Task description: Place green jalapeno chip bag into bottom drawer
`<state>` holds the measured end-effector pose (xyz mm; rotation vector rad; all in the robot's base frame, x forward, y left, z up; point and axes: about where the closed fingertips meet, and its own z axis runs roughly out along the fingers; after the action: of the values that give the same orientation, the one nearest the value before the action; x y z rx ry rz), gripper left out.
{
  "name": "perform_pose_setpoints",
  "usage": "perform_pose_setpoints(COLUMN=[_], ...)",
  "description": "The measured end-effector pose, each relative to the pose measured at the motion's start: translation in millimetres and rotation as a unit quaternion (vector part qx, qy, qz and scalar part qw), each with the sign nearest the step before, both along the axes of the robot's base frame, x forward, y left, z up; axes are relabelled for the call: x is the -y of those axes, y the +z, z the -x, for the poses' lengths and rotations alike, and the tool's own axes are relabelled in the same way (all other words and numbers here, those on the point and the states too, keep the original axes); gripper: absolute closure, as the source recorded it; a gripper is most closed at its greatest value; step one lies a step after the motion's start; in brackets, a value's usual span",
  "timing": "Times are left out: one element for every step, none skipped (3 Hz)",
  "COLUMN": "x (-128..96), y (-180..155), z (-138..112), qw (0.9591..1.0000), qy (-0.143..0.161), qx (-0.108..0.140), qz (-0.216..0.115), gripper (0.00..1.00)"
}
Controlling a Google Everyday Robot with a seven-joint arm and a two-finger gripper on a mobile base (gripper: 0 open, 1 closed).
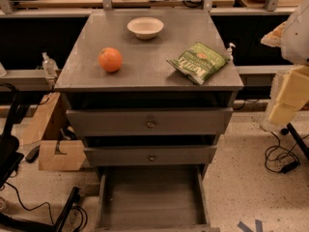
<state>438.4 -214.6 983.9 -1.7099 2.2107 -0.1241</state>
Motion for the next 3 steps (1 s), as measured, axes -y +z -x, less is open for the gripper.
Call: perform_pose_setpoints(x=[0,-2,2], y=[0,6,19], z=[0,-18,-42], qw=[1.0,0.9999,0.9984], qy=[0.0,0.006,0.032], qx=[0.0,0.015,0.046], qz=[0.0,0.001,-0.004], gripper=[0.0,0.0,0.0])
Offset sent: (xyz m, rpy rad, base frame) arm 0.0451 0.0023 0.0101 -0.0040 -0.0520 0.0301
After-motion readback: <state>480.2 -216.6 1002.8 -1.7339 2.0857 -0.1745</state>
